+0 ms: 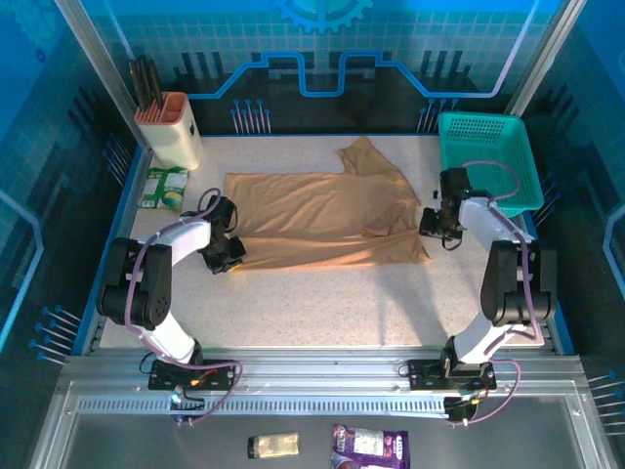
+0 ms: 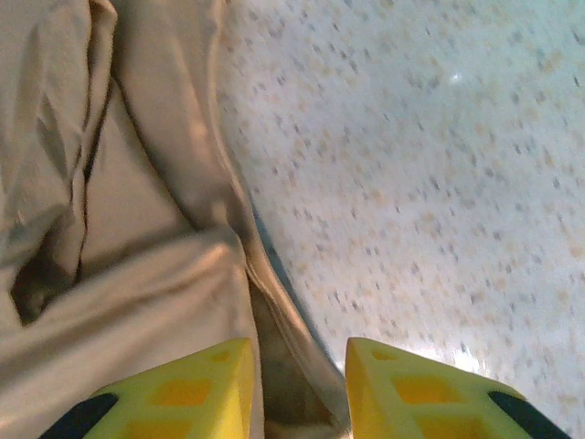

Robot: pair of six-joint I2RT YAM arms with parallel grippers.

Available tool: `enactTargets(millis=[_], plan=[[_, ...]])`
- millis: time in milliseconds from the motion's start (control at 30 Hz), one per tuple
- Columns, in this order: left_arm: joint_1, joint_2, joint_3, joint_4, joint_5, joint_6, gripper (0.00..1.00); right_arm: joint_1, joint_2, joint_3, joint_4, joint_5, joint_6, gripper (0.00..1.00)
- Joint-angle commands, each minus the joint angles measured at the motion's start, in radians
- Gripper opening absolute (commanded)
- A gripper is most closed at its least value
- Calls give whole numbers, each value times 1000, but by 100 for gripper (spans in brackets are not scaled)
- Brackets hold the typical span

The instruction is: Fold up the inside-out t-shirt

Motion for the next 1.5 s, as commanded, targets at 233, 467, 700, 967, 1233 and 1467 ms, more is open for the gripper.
enactTargets(millis=[233, 467, 700, 967, 1233, 1467], plan=[[14, 3, -8, -44, -36, 10, 10, -125, -58, -167, -12, -168, 139, 30], [14, 7, -8, -47, -38, 15, 10, -155, 5, -187, 43, -244, 216, 29], [14, 1, -9, -51, -49, 18, 10, -169, 35, -207, 93, -312, 264, 28], [16, -1, -16, -50, -51, 16, 11, -179, 33, -237, 97, -318, 279, 14], [51, -32, -65, -30, -51, 3, 10, -250, -75, -280, 13, -294, 301, 0], [81, -57, -130, 9, 15, -19, 10, -288, -140, -366, -29, -283, 354, 0]])
